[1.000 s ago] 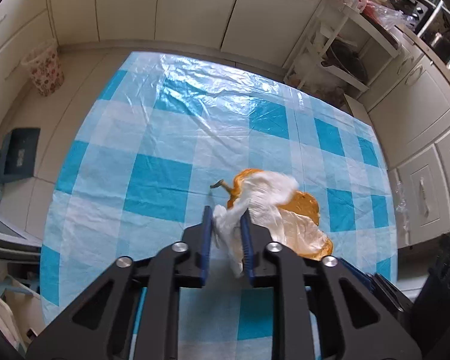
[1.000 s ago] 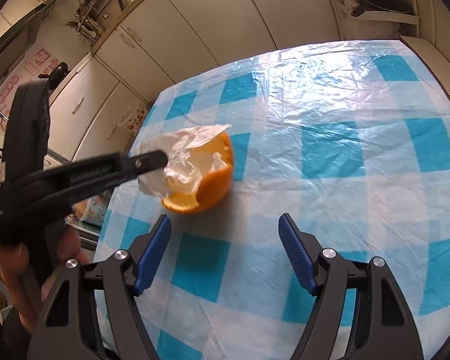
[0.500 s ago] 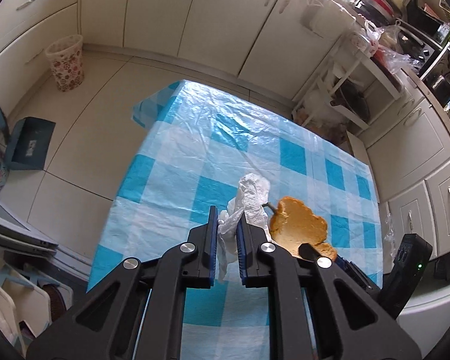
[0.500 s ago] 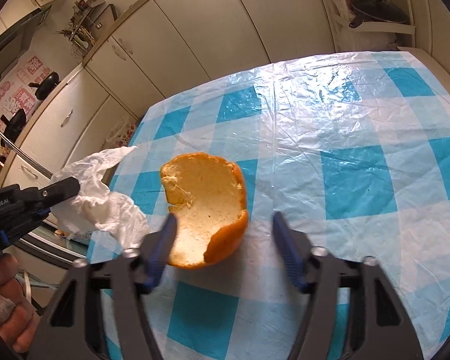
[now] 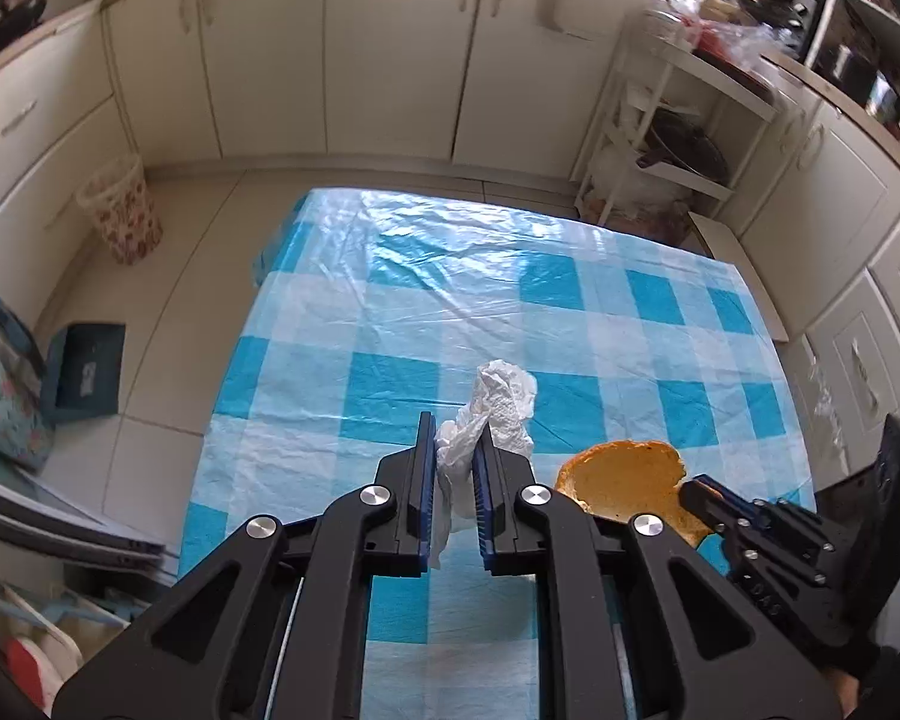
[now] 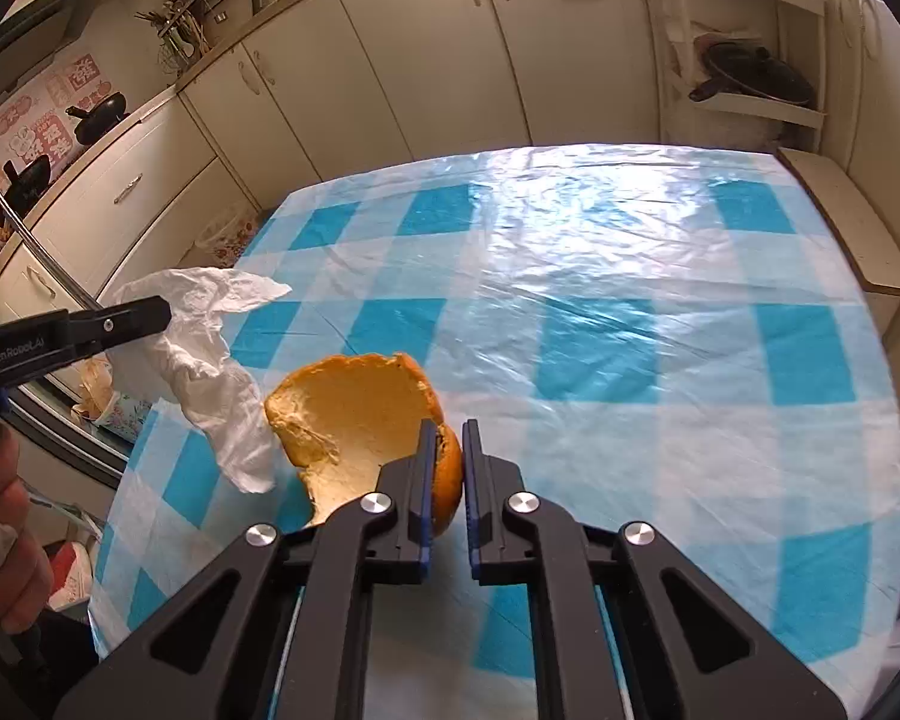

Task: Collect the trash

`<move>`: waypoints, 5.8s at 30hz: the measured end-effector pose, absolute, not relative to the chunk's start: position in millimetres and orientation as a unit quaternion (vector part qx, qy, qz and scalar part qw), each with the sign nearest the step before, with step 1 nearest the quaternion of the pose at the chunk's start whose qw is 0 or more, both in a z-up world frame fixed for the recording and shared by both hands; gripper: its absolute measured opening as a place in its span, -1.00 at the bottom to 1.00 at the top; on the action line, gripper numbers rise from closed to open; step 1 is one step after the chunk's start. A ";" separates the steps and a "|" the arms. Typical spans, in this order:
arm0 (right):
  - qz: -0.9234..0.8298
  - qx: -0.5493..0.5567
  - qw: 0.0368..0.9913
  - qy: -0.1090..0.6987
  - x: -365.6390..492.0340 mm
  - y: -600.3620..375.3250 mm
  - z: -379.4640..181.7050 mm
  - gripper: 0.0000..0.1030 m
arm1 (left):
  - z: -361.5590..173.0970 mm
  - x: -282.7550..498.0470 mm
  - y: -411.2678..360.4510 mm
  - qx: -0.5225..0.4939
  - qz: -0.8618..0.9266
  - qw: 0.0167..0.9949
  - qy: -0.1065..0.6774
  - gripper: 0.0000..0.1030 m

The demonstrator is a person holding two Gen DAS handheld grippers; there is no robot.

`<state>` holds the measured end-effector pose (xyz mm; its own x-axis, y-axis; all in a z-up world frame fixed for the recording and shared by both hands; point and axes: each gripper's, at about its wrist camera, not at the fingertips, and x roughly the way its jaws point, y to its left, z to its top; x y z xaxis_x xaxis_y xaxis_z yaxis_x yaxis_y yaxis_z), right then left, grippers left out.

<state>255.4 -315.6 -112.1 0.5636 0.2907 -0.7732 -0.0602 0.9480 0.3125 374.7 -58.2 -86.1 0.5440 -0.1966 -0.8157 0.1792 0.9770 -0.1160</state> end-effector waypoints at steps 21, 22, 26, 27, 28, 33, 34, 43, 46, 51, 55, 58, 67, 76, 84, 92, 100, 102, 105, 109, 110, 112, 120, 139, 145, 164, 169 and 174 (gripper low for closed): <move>0.120 0.210 0.858 0.454 227.3 -353.7 -112.9 -0.04 | -77.9 349.9 -104.8 0.029 -0.114 0.896 0.428 -0.78; 0.126 0.209 0.854 0.459 231.5 -344.9 -114.8 -0.04 | -77.1 352.0 -96.2 0.021 -0.106 0.897 0.428 -0.78; 0.136 0.190 0.855 0.462 245.5 -316.4 -118.0 -0.03 | -76.4 358.7 -68.4 0.001 -0.084 0.899 0.430 -0.78; 0.132 0.190 0.854 0.465 250.2 -310.8 -121.2 -0.03 | -76.5 359.7 -64.9 -0.002 -0.080 0.899 0.431 -0.78; 0.127 0.192 0.853 0.468 253.6 -309.8 -124.3 -0.03 | -76.6 360.8 -60.0 -0.005 -0.078 0.898 0.432 -0.78; 0.110 0.190 0.857 0.466 271.2 -298.8 -132.3 -0.03 | -72.6 360.4 -49.5 -0.006 -0.079 0.901 0.426 -0.78; 0.110 0.185 0.859 0.464 273.7 -296.1 -132.2 -0.03 | -71.9 360.1 -48.5 -0.005 -0.079 0.901 0.426 -0.78; 0.112 0.129 0.874 0.454 275.7 -281.4 -131.6 -0.80 | -73.5 363.1 -44.0 -0.009 -0.077 0.897 0.435 -0.78; 0.112 0.119 0.879 0.448 269.6 -286.1 -123.4 -0.82 | -72.1 361.6 -48.6 -0.008 -0.087 0.897 0.434 -0.78; 0.103 0.115 0.888 0.434 252.6 -311.6 -108.4 -0.83 | -67.5 353.9 -66.4 0.005 -0.118 0.898 0.425 -0.78; 0.082 0.125 0.895 0.421 233.2 -347.3 -96.8 -0.83 | -63.0 345.4 -88.6 0.008 -0.159 0.894 0.419 -0.78; 0.058 0.135 0.901 0.409 217.3 -379.8 -88.3 -0.83 | -60.6 339.1 -109.0 0.012 -0.187 0.889 0.418 -0.78; -0.063 0.147 0.907 0.390 167.0 -489.9 -85.8 -0.83 | -52.7 305.4 -196.9 0.041 -0.268 0.873 0.405 -0.78; -0.107 0.174 0.863 0.462 156.2 -547.6 -140.6 -0.73 | -81.0 255.7 -317.4 0.007 -0.338 0.828 0.447 -0.78; -0.126 0.341 0.824 0.434 133.5 -602.6 -147.8 -0.36 | -119.0 245.9 -387.4 0.032 -0.332 0.806 0.489 -0.78; -0.122 0.338 0.826 0.434 135.1 -606.2 -139.9 -0.03 | -155.5 244.9 -425.9 0.081 -0.310 0.788 0.526 -0.49; -0.147 0.398 0.797 0.430 126.2 -622.9 -157.8 0.33 | -165.8 247.1 -434.5 0.098 -0.291 0.786 0.537 -0.09; -0.145 0.403 0.804 0.412 122.6 -623.4 -150.4 0.38 | -162.8 245.9 -435.0 0.100 -0.291 0.788 0.533 -0.04; -0.138 0.419 0.808 0.390 119.4 -625.3 -143.8 0.40 | -156.9 239.7 -434.4 0.110 -0.288 0.796 0.521 -0.01; -0.142 0.409 0.823 0.369 118.9 -625.1 -129.2 0.45 | -142.0 223.2 -427.3 0.139 -0.273 0.816 0.491 0.19; -0.142 0.406 0.825 0.367 119.5 -624.1 -125.6 0.46 | -137.7 218.1 -424.1 0.147 -0.267 0.821 0.483 0.27; -0.142 0.398 0.830 0.364 121.9 -620.5 -119.4 0.47 | -130.4 209.5 -416.6 0.156 -0.259 0.827 0.473 0.35; -0.144 0.330 0.864 0.353 125.7 -593.2 -94.1 0.58 | -95.4 169.6 -379.4 0.181 -0.228 0.849 0.442 0.56; -0.134 0.198 0.917 0.320 69.7 -508.6 -50.2 0.80 | -40.6 107.6 -279.9 0.158 -0.180 0.883 0.404 0.71; -0.130 0.175 0.933 0.286 25.3 -469.8 -29.0 0.82 | -30.0 88.9 -227.4 0.142 -0.156 0.891 0.402 0.75; -0.053 0.151 0.936 0.312 -65.7 -360.2 20.9 0.86 | 5.6 40.3 -109.7 0.084 -0.089 0.919 0.375 0.83; -0.041 0.132 0.937 0.320 -78.0 -335.5 16.0 0.86 | 9.1 31.4 -99.2 0.081 -0.085 0.921 0.373 0.85; -0.040 0.125 0.936 0.326 -80.5 -322.7 13.1 0.86 | 15.4 23.6 -94.5 0.082 -0.083 0.924 0.364 0.85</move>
